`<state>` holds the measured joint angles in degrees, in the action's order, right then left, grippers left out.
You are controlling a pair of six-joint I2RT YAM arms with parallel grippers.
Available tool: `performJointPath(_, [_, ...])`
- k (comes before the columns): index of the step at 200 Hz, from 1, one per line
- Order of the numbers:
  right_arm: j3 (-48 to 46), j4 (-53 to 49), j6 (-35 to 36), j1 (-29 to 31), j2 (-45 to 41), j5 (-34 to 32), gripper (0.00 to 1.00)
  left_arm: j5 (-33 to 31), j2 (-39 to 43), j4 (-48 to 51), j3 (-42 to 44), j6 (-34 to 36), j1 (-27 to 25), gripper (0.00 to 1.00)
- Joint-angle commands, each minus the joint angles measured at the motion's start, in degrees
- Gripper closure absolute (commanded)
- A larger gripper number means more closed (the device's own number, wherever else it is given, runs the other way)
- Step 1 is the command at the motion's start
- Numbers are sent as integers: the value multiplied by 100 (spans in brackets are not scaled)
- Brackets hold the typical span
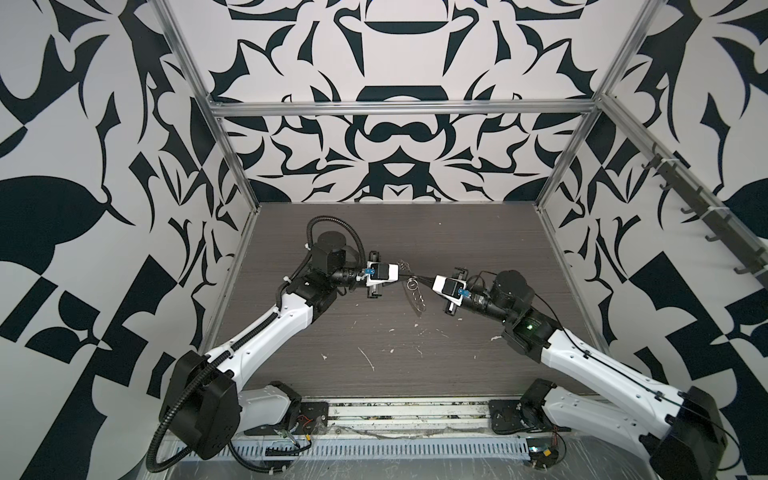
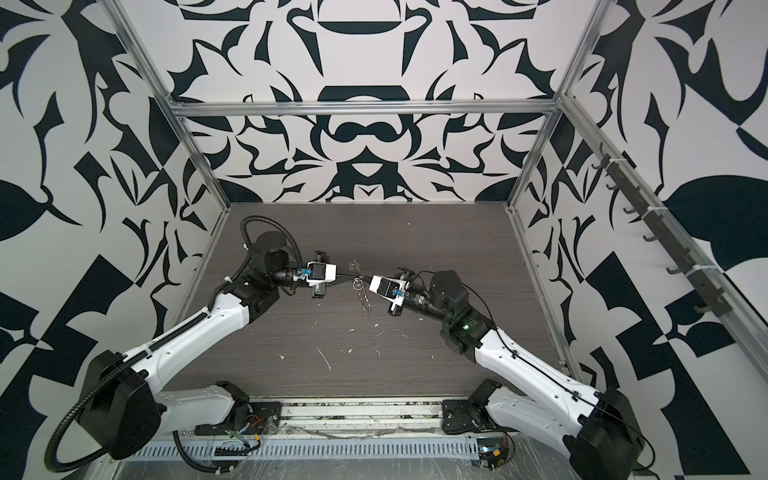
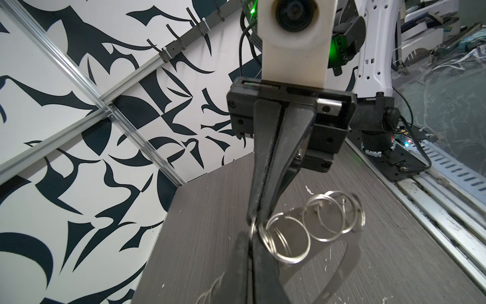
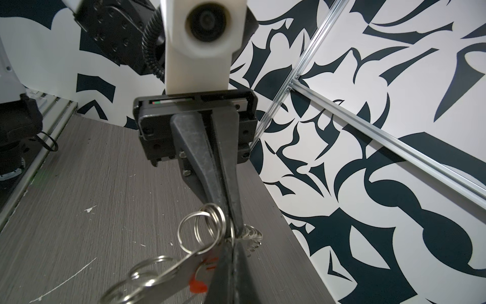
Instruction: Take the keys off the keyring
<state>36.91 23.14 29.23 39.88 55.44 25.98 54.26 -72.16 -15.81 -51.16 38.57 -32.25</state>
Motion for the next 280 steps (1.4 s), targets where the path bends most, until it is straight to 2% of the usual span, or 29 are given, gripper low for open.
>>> performJointPath(1, [89, 751, -146, 2, -60, 144, 100, 50, 0, -108, 123, -38, -9, 100])
performJointPath(29, [105, 592, -71, 2, -63, 137, 100, -91, 82, -648, 373, 0, -9, 100])
performJointPath(50, [106, 415, -15, 2, -140, 60, 100, -295, 182, -1411, 733, 334, -14, 100])
performJointPath(72, [106, 238, 98, 2, -234, 2, 75, -371, 218, -1900, 914, 850, -10, 100])
performJointPath(91, [158, 59, 231, 2, -350, -73, 67, -408, 262, -1933, 917, 1131, -11, 100])
performJointPath(129, [162, -275, 442, 2, -631, -310, 65, -498, 327, -2218, 984, 1429, -11, 100])
performJointPath(161, [44, -199, 236, 5, -787, -361, 65, -547, 469, -2156, 1007, 1614, -9, 100])
performJointPath(221, [-139, 77, -28, 184, -472, -404, 62, -513, 446, -2008, 999, 1534, -10, 100])
performJointPath(251, [-207, 121, 53, 506, -271, -733, 42, -561, 415, -2204, 1048, 1344, -14, 100])
performJointPath(264, [-261, 163, 113, 619, -211, -898, 36, -567, 414, -2282, 1080, 1261, -10, 100])
performJointPath(280, [-324, 284, 96, 686, -158, -1038, 34, -566, 418, -2312, 1093, 1194, -9, 100])
